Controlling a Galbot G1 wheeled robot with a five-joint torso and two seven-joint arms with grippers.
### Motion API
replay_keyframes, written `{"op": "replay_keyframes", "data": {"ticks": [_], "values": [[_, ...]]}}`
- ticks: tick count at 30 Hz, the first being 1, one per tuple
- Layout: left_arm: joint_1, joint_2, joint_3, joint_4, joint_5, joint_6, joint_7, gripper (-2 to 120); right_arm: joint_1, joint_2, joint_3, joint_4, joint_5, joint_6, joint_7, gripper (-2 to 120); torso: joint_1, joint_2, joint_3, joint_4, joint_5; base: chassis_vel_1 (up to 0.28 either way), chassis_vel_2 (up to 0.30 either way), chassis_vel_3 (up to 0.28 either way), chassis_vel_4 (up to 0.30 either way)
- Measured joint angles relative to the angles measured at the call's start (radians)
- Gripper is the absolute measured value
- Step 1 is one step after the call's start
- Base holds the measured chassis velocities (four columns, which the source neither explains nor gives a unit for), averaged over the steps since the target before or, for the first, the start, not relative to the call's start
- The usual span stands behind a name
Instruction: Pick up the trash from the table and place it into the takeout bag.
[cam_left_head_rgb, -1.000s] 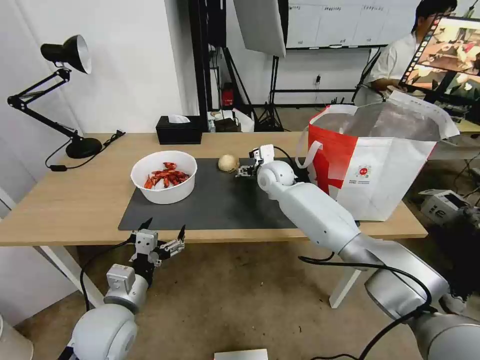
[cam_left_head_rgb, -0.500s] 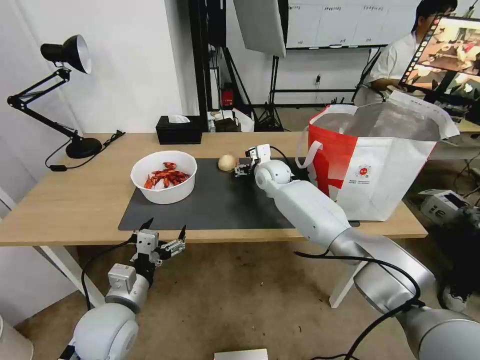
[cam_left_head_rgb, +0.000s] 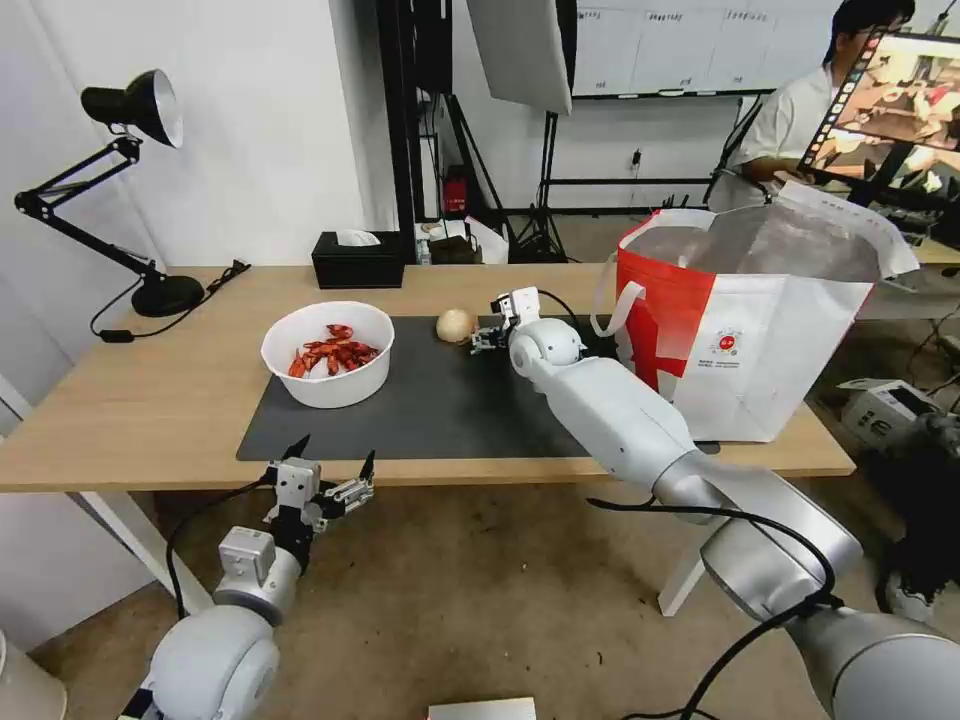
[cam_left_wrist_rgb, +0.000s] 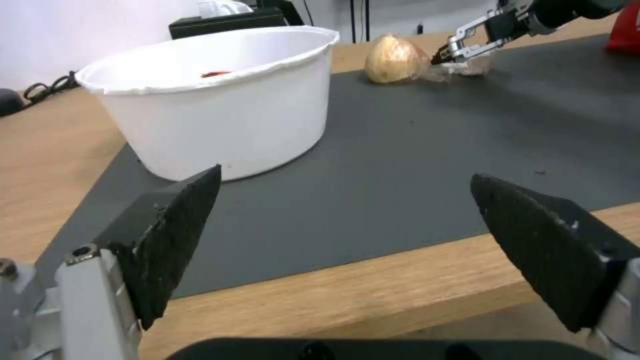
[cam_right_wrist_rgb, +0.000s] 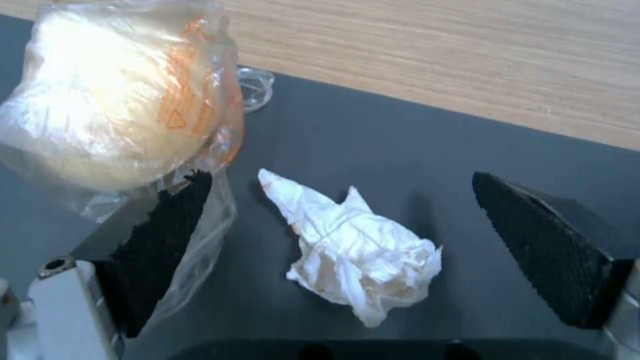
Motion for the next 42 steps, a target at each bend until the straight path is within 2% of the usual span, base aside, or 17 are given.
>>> {"op": "replay_keyframes", "data": {"ticks": [13,20,23,36,40,42], "values": [[0.005,-0.008,0.000,0.005,0.006,-0.016,0.001,100,-0.002,0.006,-0.005,-0.017,-0.004,-0.007,-0.010,99,0.000,0.000,0.000,0.0000,0.0000,0.000,0.000,0.000,0.000],[0.000,-0.009,0.003,0.010,0.006,-0.017,0.002,100,-0.004,0.012,-0.005,-0.022,-0.004,-0.008,-0.011,83,0.000,0.000,0.000,0.0001,0.0000,0.000,0.000,0.000,0.000],[-0.003,-0.009,0.007,0.013,0.006,-0.017,0.003,100,-0.011,0.014,-0.002,-0.021,-0.003,-0.008,-0.011,72,0.000,0.000,0.000,0.0001,0.0000,0.000,0.000,0.000,0.000],[-0.007,-0.005,0.011,0.017,0.007,-0.017,0.004,100,-0.017,0.009,0.002,-0.010,0.002,-0.009,-0.007,56,0.000,0.000,0.000,0.0001,0.0000,0.000,0.000,0.000,0.000],[-0.007,-0.002,0.011,0.016,0.006,-0.017,0.004,100,-0.020,0.005,0.003,-0.003,0.003,-0.009,-0.006,47,0.000,0.000,0.000,0.0001,0.0000,0.000,0.000,0.000,0.000],[-0.008,-0.002,0.014,0.016,0.006,-0.017,0.004,100,-0.022,0.001,0.004,0.004,0.004,-0.011,-0.004,39,0.000,0.000,0.000,0.0001,0.0000,0.000,0.000,0.000,0.000]]}}
